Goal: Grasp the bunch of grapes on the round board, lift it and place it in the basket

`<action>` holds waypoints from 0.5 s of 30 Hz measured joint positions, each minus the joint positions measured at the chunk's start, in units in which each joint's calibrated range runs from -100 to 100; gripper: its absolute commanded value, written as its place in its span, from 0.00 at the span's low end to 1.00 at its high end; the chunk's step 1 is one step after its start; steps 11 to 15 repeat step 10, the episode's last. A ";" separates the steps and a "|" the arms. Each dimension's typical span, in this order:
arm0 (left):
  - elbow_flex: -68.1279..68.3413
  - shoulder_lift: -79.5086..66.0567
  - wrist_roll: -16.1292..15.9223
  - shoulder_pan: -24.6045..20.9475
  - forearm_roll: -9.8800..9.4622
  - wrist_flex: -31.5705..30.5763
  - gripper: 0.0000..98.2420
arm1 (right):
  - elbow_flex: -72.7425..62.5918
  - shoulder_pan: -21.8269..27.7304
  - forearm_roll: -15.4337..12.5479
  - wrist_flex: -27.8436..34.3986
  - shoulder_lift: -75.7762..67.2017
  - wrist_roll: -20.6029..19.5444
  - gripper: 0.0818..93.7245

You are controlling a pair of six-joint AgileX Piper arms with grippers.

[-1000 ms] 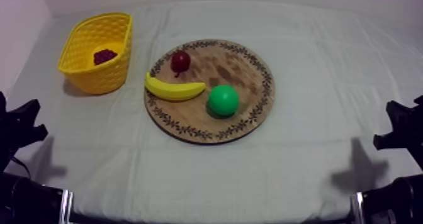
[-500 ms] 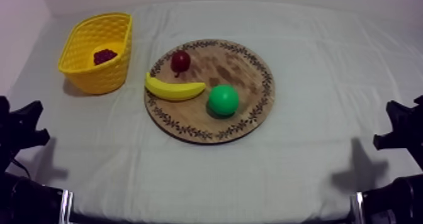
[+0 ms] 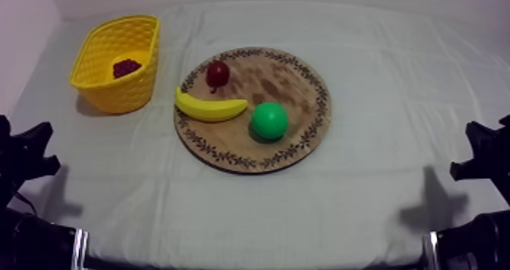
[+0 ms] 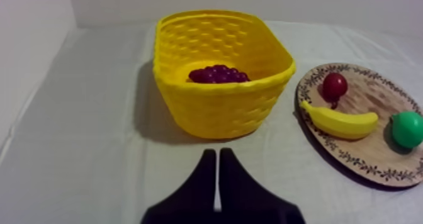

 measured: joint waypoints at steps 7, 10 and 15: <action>0.00 0.00 -1.86 0.05 0.00 0.00 0.00 | 0.00 0.00 0.00 0.00 0.00 0.00 0.00; 0.00 0.00 -1.01 0.05 0.00 0.00 0.00 | 0.00 0.00 0.00 0.00 0.00 0.00 0.00; 0.00 0.00 -1.01 0.05 0.00 0.00 0.00 | 0.00 0.00 0.00 0.00 0.00 0.00 0.00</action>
